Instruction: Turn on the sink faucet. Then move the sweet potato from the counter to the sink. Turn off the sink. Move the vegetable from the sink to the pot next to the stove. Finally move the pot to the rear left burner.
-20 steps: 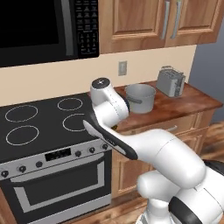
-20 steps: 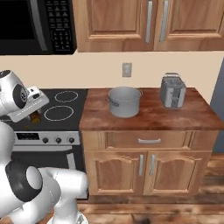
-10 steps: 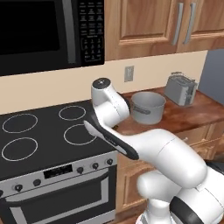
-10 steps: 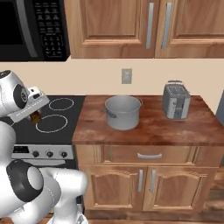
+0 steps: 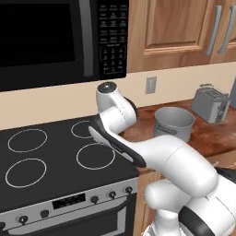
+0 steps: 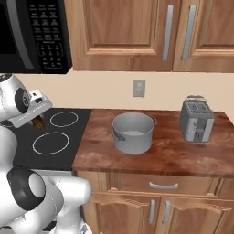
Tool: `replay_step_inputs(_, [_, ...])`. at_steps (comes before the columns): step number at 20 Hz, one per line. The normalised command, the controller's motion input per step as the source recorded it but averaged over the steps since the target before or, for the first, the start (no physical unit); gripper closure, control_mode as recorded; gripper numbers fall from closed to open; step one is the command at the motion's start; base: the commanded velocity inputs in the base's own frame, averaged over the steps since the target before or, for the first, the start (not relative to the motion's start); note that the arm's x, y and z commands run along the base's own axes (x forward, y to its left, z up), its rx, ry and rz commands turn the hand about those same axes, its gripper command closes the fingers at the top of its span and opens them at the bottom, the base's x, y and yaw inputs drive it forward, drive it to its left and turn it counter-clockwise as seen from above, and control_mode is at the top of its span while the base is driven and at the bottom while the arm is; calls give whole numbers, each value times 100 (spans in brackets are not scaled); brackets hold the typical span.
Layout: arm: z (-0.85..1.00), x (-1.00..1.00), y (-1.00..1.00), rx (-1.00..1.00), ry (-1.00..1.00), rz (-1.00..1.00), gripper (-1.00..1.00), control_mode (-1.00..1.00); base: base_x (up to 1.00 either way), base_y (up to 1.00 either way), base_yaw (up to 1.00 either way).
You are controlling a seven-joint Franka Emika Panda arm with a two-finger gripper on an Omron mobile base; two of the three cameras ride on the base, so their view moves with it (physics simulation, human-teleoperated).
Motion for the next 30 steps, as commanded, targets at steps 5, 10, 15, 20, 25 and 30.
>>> replay_step_inputs(5, [0,0,0,0,0,0,100,100,49,-5,19])
replay_step_inputs(10, [0,0,0,0,0,0,100,100,48,-5,19])
replay_step_inputs(15, [0,0,0,0,0,0,100,100,47,-7,20])
replay_step_inputs(20, [0,0,0,0,0,0,100,100,38,0,11])
replay_step_inputs(25, [0,0,0,0,0,0,100,100,8,0,1])
replay_step_inputs(30, [0,0,0,0,0,0,100,100,0,0,0])
